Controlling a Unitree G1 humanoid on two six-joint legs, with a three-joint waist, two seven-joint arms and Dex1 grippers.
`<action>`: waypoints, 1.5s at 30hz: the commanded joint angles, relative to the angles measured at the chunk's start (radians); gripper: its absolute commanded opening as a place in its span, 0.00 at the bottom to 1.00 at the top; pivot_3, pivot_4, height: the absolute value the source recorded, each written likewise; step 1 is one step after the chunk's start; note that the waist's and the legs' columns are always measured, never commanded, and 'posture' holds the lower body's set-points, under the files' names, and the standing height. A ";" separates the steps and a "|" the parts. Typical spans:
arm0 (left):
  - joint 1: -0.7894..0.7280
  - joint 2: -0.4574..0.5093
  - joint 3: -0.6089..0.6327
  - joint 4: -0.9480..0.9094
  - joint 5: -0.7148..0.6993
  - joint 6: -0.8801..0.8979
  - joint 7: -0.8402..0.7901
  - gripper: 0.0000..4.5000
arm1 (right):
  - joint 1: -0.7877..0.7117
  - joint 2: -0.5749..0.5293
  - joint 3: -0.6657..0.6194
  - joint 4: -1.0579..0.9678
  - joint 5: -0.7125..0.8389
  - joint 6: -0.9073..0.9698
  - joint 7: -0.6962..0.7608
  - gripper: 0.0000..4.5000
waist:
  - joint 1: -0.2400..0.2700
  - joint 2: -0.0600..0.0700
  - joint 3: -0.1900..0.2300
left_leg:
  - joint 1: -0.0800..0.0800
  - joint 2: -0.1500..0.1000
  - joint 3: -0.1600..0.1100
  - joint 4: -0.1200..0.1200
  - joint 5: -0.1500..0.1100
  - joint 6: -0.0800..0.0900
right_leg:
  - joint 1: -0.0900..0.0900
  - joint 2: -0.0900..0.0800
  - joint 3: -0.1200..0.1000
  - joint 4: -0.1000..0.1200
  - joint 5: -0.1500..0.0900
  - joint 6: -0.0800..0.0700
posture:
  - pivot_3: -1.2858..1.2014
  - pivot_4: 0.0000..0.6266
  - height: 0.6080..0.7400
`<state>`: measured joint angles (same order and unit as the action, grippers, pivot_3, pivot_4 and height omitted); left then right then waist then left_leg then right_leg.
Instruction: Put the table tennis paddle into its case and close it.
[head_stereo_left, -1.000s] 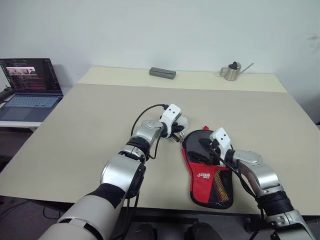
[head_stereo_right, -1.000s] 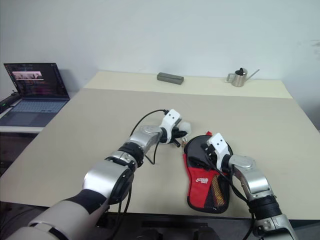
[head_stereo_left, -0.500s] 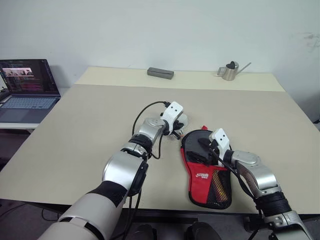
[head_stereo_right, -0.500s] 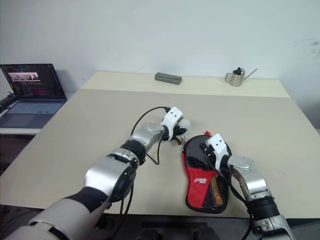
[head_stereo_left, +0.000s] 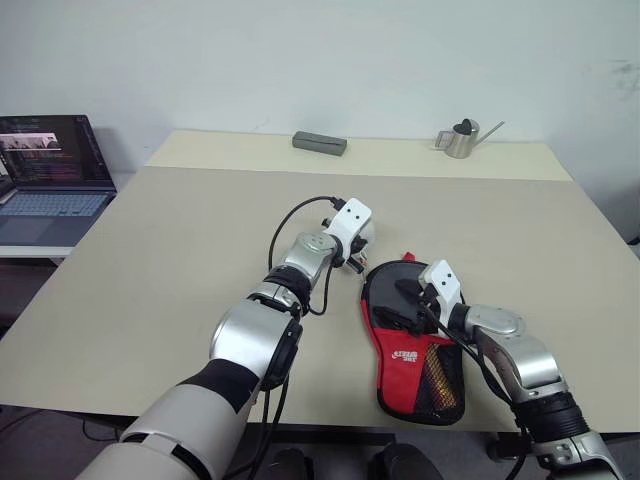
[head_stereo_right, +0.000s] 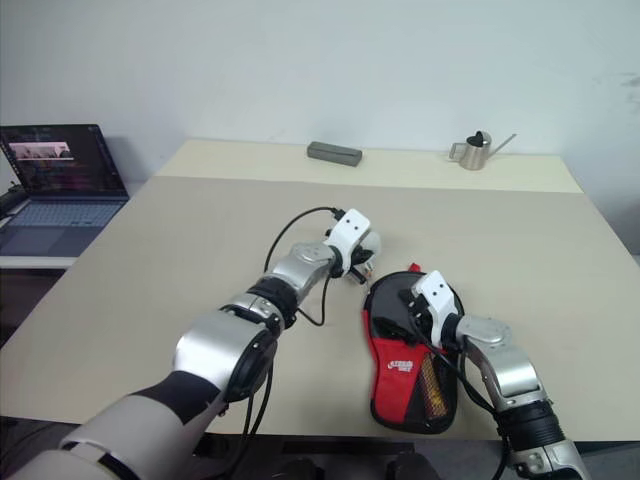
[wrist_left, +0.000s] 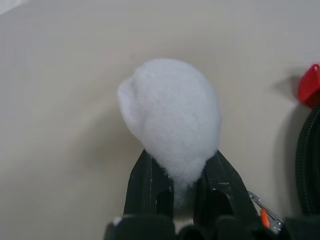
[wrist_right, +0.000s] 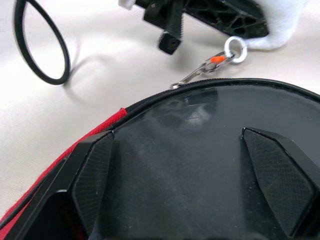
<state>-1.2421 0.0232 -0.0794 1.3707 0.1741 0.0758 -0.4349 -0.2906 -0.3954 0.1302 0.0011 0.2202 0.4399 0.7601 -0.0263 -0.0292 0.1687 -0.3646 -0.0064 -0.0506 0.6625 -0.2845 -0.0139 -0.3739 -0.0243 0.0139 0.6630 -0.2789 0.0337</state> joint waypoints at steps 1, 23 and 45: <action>-0.048 -0.013 0.004 -0.014 0.018 -0.042 0.032 0.04 | 0.085 0.001 0.056 0.045 -0.003 0.107 0.004 1.00 | 0.000 0.000 0.000 | 0.000 0.000 0.000 0.000 0.000 0.000 | 0.000 0.000 0.000 0.000 0.000 -0.001 | 0.52 0.24 1.00; -0.091 -0.073 -0.034 -0.002 0.126 -0.113 0.076 0.04 | 0.182 0.000 0.043 -0.115 0.039 0.185 -0.074 1.00 | 0.000 -0.001 0.001 | 0.000 -0.001 0.000 0.000 0.000 0.000 | 0.000 0.000 0.000 -0.001 -0.001 0.002 | 0.52 0.24 1.00; -0.068 -0.073 -0.065 0.002 0.186 -0.109 0.086 0.04 | 0.162 0.048 0.019 0.021 0.014 0.126 -0.121 1.00 | -0.002 -0.003 -0.001 | 0.002 -0.001 0.000 0.001 0.001 -0.001 | 0.002 0.000 0.000 0.000 0.000 0.004 | 0.52 0.24 1.00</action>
<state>-1.2895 -0.0449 -0.1414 1.3866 0.3521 -0.0118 -0.3600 -0.2069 -0.3363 0.1109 -0.0941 0.2675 0.4952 0.6586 -0.0286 -0.0326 0.1674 -0.3629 -0.0070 -0.0503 0.6632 -0.2839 -0.0145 -0.3722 -0.0245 0.0142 0.6625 -0.2792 0.0375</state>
